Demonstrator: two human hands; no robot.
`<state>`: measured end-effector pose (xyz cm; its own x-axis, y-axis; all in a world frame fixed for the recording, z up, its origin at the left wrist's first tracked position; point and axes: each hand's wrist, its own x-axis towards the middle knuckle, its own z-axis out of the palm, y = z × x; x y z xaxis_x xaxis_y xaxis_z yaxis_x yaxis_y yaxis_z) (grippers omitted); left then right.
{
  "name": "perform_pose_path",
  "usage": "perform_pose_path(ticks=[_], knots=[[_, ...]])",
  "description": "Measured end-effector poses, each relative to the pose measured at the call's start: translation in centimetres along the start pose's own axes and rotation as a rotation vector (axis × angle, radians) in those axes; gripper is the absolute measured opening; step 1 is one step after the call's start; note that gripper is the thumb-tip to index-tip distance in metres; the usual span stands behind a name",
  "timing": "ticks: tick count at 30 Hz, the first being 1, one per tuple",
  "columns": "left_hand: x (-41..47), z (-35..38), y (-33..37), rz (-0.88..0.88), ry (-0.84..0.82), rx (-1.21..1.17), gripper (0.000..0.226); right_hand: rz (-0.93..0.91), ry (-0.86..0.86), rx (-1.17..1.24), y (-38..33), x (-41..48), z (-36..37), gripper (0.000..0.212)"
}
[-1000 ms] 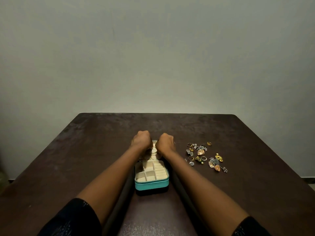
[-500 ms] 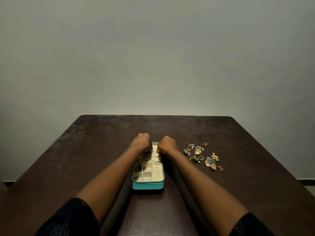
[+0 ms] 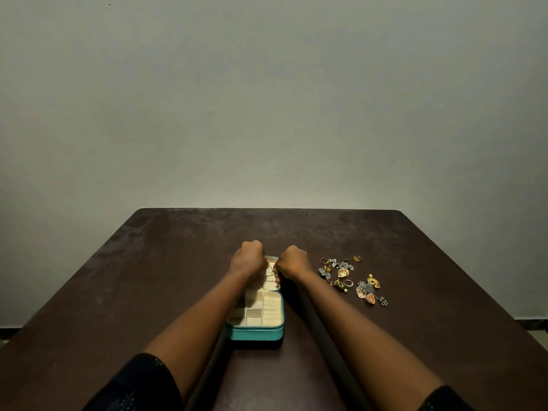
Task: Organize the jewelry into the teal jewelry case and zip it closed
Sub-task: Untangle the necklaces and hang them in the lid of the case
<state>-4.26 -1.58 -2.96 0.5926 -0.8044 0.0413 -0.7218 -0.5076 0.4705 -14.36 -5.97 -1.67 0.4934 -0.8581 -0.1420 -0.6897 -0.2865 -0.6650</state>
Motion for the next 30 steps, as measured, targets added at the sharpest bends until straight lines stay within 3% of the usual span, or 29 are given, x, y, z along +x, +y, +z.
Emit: perform_pose_path(ticks=[8,21,30], knots=[[0.3,0.9,0.3,-0.019,0.049,0.029,0.018,0.017,0.044,0.049,0.5,1.2,0.8,0.021],[0.1,-1.1,1.0,0.047,-0.170,0.167,0.029,0.031,0.045,-0.071,-0.6,-0.5,0.0,0.031],[-0.6,-1.8,-0.1,-0.130,-0.220,-0.087,0.029,0.028,0.039,-0.108,-0.2,-1.2,-0.3,0.028]])
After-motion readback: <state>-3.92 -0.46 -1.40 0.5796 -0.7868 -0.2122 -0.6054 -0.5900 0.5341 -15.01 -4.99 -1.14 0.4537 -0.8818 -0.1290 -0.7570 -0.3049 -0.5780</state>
